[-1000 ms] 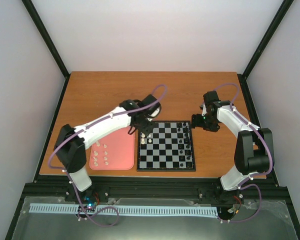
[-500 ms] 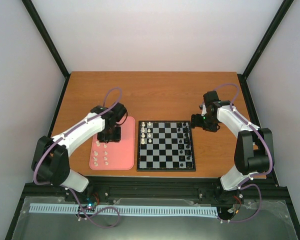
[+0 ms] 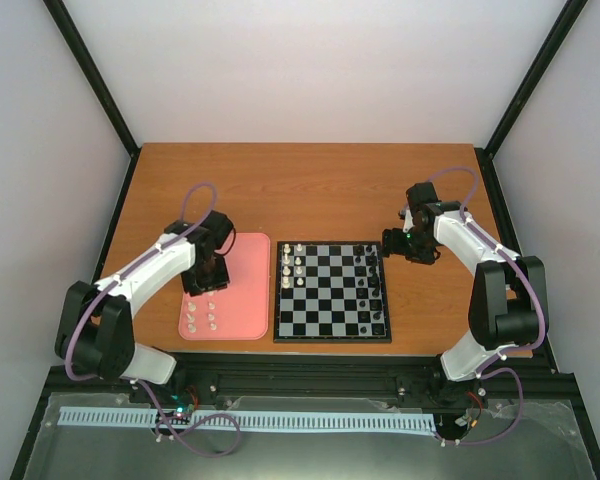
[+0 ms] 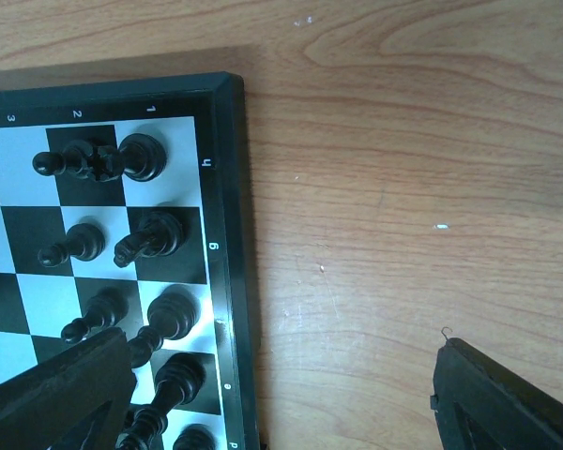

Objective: Set up the chess pieces on the board
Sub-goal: Pick up the chess piece from the storage box.

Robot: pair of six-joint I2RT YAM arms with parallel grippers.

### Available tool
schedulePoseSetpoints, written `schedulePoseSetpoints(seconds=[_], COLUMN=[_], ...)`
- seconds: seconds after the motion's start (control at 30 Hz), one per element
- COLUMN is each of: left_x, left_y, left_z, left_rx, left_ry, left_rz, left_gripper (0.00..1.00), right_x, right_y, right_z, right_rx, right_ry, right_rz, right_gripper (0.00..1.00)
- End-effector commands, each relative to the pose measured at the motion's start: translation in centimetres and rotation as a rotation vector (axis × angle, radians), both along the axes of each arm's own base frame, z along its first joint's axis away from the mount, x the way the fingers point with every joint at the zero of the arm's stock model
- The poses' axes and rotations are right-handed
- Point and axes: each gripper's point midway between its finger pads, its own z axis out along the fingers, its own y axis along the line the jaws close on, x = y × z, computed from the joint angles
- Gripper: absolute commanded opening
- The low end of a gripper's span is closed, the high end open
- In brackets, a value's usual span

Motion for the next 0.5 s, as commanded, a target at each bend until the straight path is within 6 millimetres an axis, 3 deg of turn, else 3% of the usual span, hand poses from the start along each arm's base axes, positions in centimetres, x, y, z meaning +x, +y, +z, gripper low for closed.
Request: schedulePoseSetpoints(seconds=[0.0, 0.47], left_x=[2.5, 3.9], left_y=[0.6, 3.7], left_z=[1.3, -1.0], left_rx=[-0.050, -0.056], left_ry=[-0.082, -0.035], left_rz=[0.076, 0.181], left_gripper=[0.42, 0.47], right_x=[0.1, 0.1], right_y=[-0.1, -0.3], right_z=[0.6, 0.3], right_rx=[0.001, -0.012], right_ry=[-0.017, -0.004], right_rz=[0.001, 0.000], right_gripper=[1.00, 1.00])
